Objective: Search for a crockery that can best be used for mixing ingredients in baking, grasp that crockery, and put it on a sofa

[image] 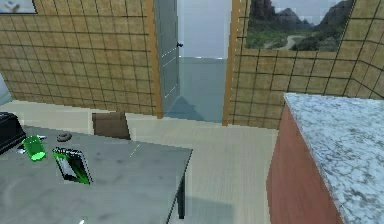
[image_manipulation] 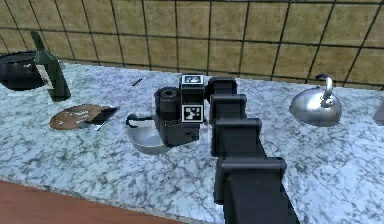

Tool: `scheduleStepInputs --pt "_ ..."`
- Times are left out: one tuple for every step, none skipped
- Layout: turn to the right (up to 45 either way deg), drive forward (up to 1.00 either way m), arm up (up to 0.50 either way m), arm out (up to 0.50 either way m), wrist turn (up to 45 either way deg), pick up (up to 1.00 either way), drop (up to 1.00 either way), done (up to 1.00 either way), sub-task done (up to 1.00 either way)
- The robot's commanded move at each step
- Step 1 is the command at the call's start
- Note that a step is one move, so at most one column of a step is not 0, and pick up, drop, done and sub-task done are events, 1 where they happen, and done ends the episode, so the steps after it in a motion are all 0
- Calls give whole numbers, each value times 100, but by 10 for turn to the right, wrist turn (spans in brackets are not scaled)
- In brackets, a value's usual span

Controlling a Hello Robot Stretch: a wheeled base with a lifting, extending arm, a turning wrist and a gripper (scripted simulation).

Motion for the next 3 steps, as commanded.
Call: scheduleStepInputs --pt "0 0 -8 0 0 0 0 0 0" --pt "0 0 0 0 0 100 0 0 0" --pt "0 0 8 0 0 0 0 0 0"
